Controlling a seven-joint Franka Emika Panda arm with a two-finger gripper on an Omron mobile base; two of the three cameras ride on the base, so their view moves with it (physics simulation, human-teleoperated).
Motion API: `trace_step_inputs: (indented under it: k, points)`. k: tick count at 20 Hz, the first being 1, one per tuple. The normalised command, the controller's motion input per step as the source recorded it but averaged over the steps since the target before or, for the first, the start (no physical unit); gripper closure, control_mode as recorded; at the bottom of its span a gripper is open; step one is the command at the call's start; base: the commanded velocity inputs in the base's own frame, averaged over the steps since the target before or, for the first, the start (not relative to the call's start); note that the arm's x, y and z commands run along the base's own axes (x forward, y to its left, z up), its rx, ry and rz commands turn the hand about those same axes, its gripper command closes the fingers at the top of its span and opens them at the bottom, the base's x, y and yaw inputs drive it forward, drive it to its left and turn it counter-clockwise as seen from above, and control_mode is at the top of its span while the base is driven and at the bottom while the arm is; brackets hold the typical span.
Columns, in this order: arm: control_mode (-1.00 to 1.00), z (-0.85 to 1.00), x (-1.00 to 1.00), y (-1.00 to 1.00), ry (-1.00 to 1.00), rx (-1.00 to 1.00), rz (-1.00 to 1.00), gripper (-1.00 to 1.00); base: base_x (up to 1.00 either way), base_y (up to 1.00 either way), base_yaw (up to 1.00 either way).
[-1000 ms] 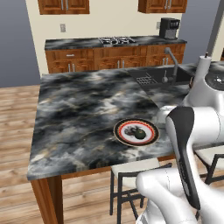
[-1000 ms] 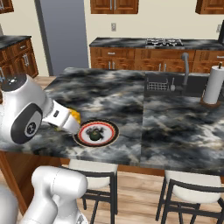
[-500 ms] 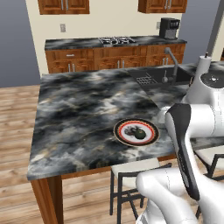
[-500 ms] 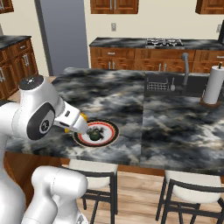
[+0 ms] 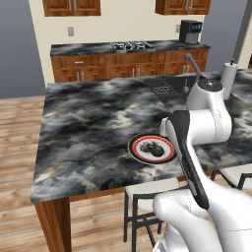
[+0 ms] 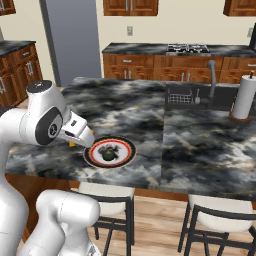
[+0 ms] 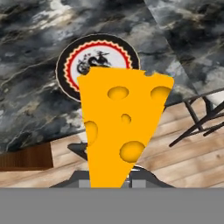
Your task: Take the cheese, fish, and squash from the fridge and place them on the plate on the dining counter to create an appetizer plate.
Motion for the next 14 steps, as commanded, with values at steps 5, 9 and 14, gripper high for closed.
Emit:
trace_step_inputs:
  k: [5,9,14]
  points:
    - [-1.0,-0.33,0.31,0.35,0.0,0.01,-0.01,1.0,0.0,0.0,0.0]
    - [-1.0,-0.27,0.27,0.33,0.0,0.0,-0.01,1.0,0.0,0.0,0.0]
    - [-1.0,-0.22,0.2,0.25,0.0,0.0,0.0,1.0,0.0,0.0,0.0]
